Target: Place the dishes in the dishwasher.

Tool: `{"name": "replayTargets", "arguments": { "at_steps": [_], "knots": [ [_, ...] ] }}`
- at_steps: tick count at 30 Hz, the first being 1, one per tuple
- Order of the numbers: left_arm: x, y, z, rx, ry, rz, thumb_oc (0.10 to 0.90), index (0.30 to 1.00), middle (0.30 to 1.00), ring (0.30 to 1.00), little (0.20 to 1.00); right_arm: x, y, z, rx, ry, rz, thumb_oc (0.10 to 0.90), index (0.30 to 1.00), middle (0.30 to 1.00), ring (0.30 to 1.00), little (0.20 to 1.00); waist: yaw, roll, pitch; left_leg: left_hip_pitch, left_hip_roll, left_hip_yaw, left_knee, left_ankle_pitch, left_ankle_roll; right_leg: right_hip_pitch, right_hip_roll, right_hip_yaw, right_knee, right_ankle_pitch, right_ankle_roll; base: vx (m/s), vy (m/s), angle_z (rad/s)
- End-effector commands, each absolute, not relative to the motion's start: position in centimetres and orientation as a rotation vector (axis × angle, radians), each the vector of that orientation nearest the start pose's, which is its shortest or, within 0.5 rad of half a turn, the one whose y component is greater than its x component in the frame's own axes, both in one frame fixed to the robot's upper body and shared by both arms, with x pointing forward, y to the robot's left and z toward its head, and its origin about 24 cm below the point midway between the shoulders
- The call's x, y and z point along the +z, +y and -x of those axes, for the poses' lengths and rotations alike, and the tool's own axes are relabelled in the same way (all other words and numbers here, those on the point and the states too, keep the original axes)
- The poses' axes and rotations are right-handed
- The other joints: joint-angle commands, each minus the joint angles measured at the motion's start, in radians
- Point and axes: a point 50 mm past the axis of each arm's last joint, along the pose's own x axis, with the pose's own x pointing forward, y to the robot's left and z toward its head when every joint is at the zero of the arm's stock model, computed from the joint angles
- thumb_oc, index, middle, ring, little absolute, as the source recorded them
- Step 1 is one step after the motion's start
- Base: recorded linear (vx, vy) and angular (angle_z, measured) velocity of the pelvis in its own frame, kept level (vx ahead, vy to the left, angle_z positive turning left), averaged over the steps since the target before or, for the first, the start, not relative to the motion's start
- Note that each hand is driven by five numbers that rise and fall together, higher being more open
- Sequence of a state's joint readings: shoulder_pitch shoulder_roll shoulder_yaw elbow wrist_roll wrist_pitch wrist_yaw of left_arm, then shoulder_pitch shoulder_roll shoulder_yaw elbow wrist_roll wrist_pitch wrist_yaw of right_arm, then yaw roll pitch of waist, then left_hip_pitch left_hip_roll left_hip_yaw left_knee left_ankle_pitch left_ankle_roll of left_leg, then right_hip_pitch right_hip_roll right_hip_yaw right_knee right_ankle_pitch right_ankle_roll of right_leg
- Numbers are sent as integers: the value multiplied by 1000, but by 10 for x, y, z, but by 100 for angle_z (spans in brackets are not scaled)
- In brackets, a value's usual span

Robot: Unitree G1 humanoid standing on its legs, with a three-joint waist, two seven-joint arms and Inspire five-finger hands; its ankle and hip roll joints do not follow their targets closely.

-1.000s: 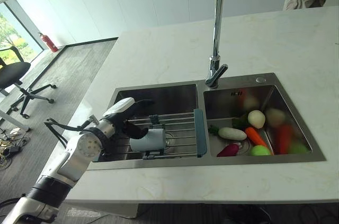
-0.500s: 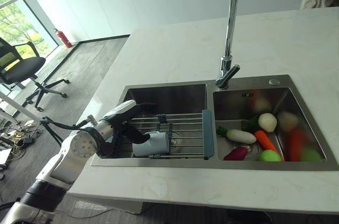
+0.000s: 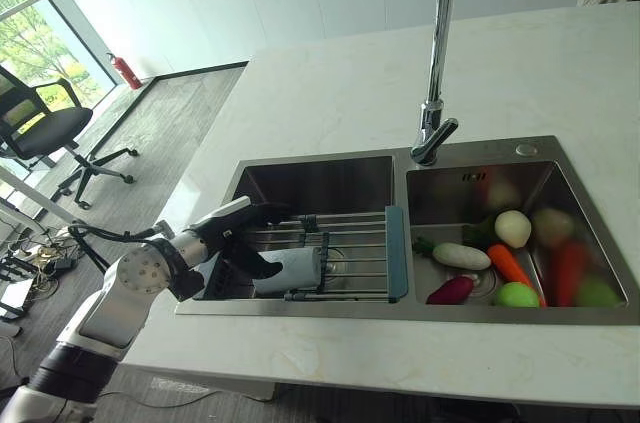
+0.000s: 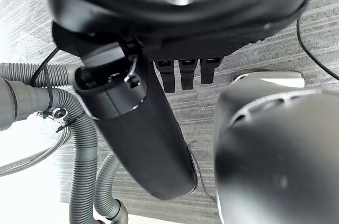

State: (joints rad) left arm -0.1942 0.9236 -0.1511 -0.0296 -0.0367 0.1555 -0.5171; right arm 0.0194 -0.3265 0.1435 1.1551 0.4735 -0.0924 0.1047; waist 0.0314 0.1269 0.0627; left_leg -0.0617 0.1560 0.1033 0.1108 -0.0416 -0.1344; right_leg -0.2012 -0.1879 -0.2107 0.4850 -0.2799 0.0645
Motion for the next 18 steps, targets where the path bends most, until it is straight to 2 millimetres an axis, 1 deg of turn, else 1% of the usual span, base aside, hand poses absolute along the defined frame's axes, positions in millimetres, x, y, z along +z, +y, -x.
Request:
{"name": "replayTargets", "arguments": {
  "at_steps": [1,5,7,13,18],
  "knots": [
    [191,260,-287,-452,46,-980,800,900,900,900,900,-137,-262,-131,-224,935,-110,800,900,900,900,900,0,-19,-5,-78,8,-20,189,-136,40,91,-43,-9,-185,110,112,0,0,0],
    [192,262,-288,-480,92,-971,800,900,900,900,900,-136,-264,-132,-226,932,-107,800,900,900,900,900,-3,-15,-2,-77,7,-16,189,-136,40,90,-43,-6,-185,112,113,0,0,0],
    [189,265,-288,-506,160,-977,800,900,900,900,900,-135,-265,-132,-231,931,-105,800,900,900,900,900,-7,-12,1,-75,5,-14,189,-136,41,89,-43,-2,-185,114,114,34,6,0],
    [191,271,-289,-491,186,-1014,800,900,900,900,900,-134,-268,-131,-239,933,-107,800,900,900,900,900,-14,-8,4,-73,3,-7,189,-137,41,86,-43,3,-185,117,118,9,5,-2],
    [196,267,-290,-512,165,-1009,800,900,900,900,900,-134,-268,-132,-250,928,-124,800,900,900,900,900,-18,-8,7,-73,2,-3,189,-138,42,83,-45,6,-185,119,119,0,0,0]
  ]
}}
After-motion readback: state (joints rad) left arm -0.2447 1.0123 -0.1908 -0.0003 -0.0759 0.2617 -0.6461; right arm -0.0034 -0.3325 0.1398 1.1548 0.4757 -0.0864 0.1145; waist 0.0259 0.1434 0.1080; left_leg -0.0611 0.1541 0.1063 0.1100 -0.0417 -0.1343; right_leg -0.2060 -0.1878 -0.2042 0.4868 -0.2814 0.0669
